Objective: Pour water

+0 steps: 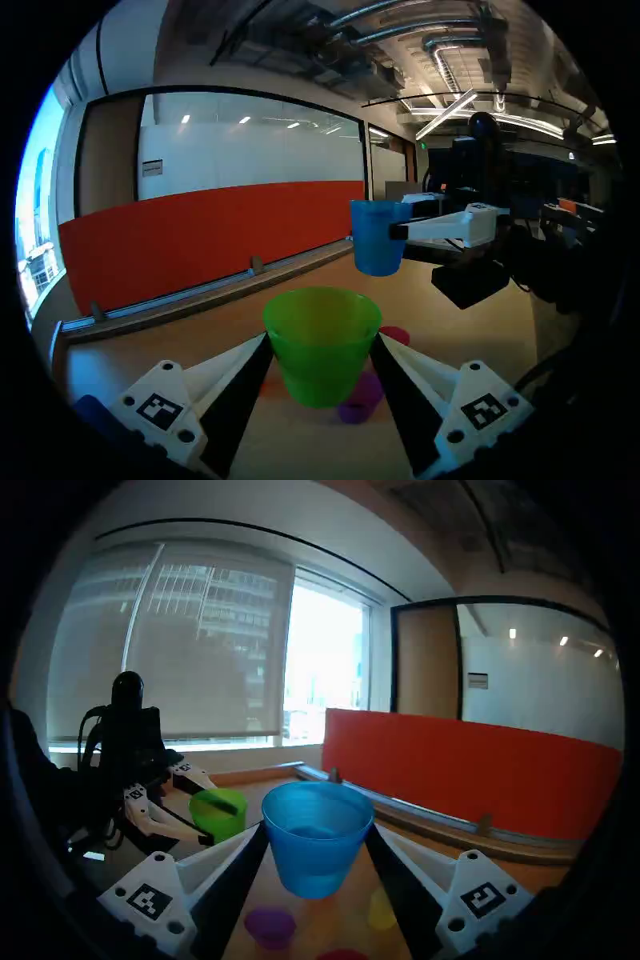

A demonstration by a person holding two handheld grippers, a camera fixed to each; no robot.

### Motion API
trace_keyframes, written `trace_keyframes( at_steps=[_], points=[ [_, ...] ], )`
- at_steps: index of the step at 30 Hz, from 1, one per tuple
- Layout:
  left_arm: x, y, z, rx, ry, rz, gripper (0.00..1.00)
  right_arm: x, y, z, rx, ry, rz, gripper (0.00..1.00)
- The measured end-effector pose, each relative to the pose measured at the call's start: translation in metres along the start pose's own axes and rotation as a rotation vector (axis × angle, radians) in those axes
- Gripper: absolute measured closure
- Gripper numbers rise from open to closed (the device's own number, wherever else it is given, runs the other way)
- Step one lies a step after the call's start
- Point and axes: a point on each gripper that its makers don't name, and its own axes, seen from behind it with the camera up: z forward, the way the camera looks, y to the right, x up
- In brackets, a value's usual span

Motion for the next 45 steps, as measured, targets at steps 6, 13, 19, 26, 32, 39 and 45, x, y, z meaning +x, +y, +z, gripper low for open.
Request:
trace_keyframes(
  at_steps=[6,13,19,26,32,39,45],
  points=[
    [0.004,0.005,0.001,-0.013,0.012,0.0,0.15,0.006,0.001,-0.007,-0.013,0.031,-0.002,0.11],
    [0.004,0.012,0.007,-0.027,0.027,-0.006,0.15,0.007,0.004,-0.012,-0.016,0.035,0.006,0.11],
    [0.005,0.02,0.011,-0.049,0.036,-0.008,0.15,0.008,0.003,-0.015,-0.014,0.034,-0.015,0.11],
    [0.003,0.033,0.017,-0.084,0.044,-0.02,0.15,0.008,0.005,-0.016,-0.019,0.02,-0.078,0.11],
    [0.0,0.044,0.023,-0.11,0.04,-0.016,0.15,0.012,0.004,-0.018,-0.022,0.021,-0.165,0.11],
    [0.004,0.057,0.028,-0.14,0.052,-0.02,0.15,0.02,0.002,-0.02,-0.025,0.045,-0.262,0.11],
    [0.004,0.064,0.031,-0.154,0.055,-0.022,0.15,0.026,0.001,-0.019,-0.031,0.058,-0.332,0.11]
  ],
)
